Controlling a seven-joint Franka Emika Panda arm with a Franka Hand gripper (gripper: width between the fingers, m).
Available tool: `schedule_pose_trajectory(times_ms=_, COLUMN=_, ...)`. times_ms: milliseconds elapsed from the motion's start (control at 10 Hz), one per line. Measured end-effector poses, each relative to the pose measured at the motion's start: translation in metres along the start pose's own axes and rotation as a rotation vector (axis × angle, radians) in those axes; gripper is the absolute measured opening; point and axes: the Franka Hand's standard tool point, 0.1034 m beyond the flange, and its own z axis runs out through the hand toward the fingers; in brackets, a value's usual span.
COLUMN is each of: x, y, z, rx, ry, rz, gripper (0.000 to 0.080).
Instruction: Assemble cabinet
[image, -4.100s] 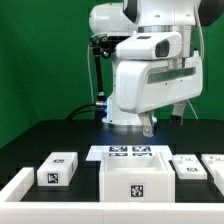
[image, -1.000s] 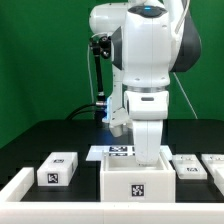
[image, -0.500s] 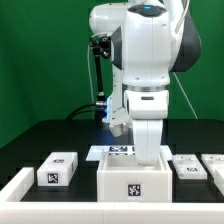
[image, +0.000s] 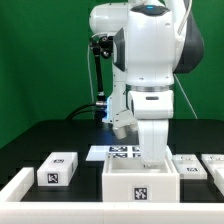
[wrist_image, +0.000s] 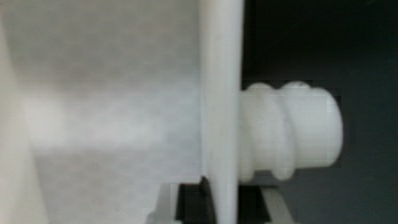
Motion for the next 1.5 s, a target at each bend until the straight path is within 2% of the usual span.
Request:
schedule_pose_trajectory(times_ms=300, x=0.026, y=0.028, z=-0.002, rx=-0.025, ry=0.019, rz=0.004, gripper=0.0034)
schedule_pose_trajectory(times_ms=400, x=0.042, y=0.029, z=-0.001, rx=-0.009, ry=0.021, rz=0.012, gripper=0.0034)
schedule_pose_trajectory(times_ms=700, x=0.062, y=0.029, z=0.0, rx=-0.01, ry=0.03, rz=0.007, gripper=0.0035)
schedule_pose_trajectory(times_ms=1000, x=0.07, y=0.029, z=0.0, rx=0.003, ry=0.032, rz=0.019, gripper=0.0034)
schedule_pose_trajectory(times_ms=1200, x=0.075, y=0.029, z=-0.001, rx=0.03, ry=0.024, rz=0.028, gripper=0.0035)
schedule_pose_trajectory(times_ms=1300, x=0.082, y=0.029, z=-0.001, rx=0.028, ry=0.025, rz=0.029, gripper=0.0035)
schedule_pose_trajectory(times_ms=1500, x=0.085, y=0.03, z=-0.001, rx=0.027, ry=0.023, rz=0.027, gripper=0.0035)
